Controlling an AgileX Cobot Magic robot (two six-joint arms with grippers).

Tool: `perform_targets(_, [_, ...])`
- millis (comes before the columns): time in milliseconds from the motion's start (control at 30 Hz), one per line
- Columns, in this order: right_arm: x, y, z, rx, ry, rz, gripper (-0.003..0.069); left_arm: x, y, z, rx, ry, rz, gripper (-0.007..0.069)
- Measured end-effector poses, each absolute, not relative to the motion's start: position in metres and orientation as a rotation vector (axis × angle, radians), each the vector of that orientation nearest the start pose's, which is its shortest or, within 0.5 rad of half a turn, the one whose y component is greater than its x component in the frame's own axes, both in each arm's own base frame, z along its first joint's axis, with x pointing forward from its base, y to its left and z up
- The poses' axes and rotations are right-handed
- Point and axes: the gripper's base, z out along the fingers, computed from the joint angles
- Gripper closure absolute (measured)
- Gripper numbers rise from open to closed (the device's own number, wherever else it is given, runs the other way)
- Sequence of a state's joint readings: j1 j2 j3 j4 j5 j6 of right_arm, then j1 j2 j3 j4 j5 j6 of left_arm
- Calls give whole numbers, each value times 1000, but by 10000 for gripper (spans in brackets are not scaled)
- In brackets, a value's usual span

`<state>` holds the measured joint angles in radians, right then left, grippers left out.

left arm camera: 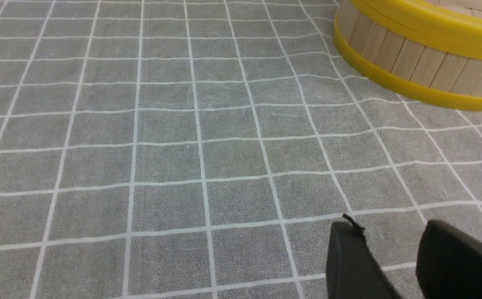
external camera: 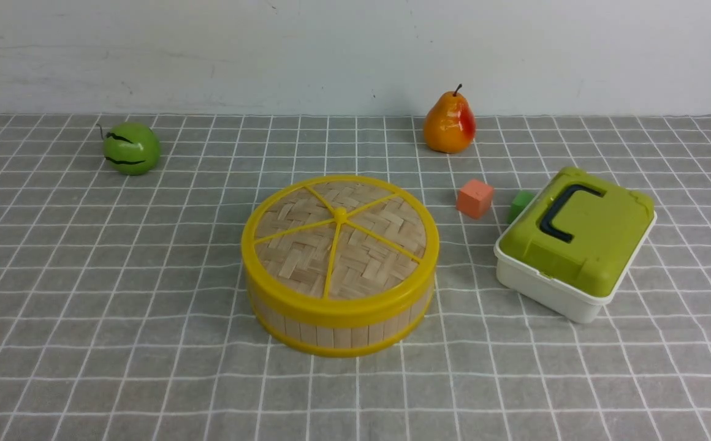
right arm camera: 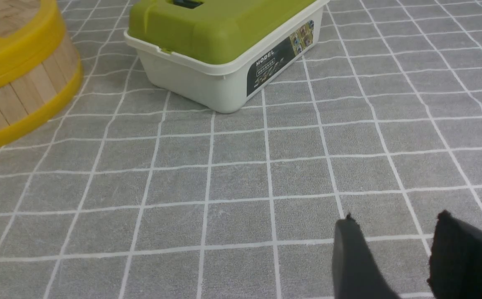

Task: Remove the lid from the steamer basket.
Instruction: Use the left arm to lift the lid of the steamer

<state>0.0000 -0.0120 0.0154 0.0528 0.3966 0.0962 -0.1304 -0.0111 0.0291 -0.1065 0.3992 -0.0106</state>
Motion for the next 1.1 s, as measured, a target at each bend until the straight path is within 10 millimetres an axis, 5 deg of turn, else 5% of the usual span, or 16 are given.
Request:
perform_targets(633, [52,2,173,122,1881,118,415,53,-8,174,89,1831,-138,386])
perform_targets(1100, [52,2,173,122,1881,118,415,47,-3,238,-98,1105,-319,386])
